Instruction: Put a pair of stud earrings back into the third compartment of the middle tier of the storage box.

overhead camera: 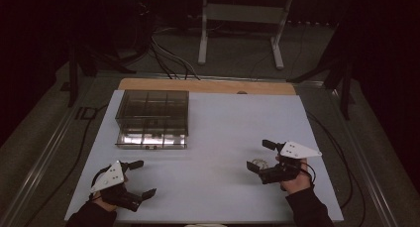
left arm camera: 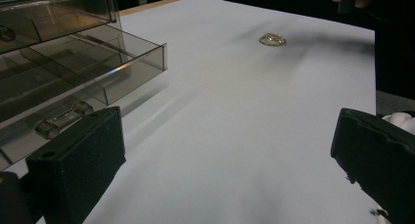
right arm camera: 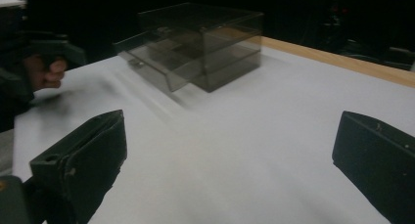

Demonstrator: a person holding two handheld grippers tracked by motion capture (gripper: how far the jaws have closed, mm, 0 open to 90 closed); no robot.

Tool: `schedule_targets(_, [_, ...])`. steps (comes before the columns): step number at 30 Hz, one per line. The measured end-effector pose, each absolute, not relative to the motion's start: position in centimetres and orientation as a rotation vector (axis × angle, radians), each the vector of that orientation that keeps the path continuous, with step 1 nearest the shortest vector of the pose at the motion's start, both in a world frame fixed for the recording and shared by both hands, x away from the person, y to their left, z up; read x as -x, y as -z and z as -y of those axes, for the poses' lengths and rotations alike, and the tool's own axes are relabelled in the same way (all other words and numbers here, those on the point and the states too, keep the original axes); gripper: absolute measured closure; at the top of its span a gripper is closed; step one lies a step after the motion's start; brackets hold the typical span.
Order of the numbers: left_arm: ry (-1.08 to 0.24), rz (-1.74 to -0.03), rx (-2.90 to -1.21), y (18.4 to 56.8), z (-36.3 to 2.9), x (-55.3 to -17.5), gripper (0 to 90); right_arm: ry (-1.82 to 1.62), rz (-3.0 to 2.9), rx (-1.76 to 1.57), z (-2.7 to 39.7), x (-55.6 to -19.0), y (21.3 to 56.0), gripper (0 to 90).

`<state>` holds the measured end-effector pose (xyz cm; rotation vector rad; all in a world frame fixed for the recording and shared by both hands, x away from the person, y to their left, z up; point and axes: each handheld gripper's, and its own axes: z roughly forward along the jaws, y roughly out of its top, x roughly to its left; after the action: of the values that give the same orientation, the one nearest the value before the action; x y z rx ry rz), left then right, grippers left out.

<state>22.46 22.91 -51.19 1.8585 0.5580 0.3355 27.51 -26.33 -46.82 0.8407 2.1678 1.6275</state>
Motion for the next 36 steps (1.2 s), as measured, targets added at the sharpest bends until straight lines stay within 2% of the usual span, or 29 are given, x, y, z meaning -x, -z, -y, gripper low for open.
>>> schedule_targets(24, [-0.326,-0.559,-1.841,51.1,-23.1,-22.5,0.6,-1.334,-2.148,-1.115,29.3,-29.9,49.6,0.0])
schedule_targets(26, [-0.325,-0.563,-1.842,51.2,-23.1,-22.5,0.6,-1.319,-2.155,-1.140,29.5,-29.8,49.8,9.8])
schedule_targets(31, [-0.323,-0.562,-1.843,51.2,-23.1,-22.5,0.6,-1.241,-2.206,-1.202,30.0,-29.7,50.4,24.2])
schedule_targets(36, [-0.324,-0.563,-1.840,51.2,-23.1,-22.6,0.6,-1.140,-2.261,-1.209,30.4,-29.5,50.7,45.9])
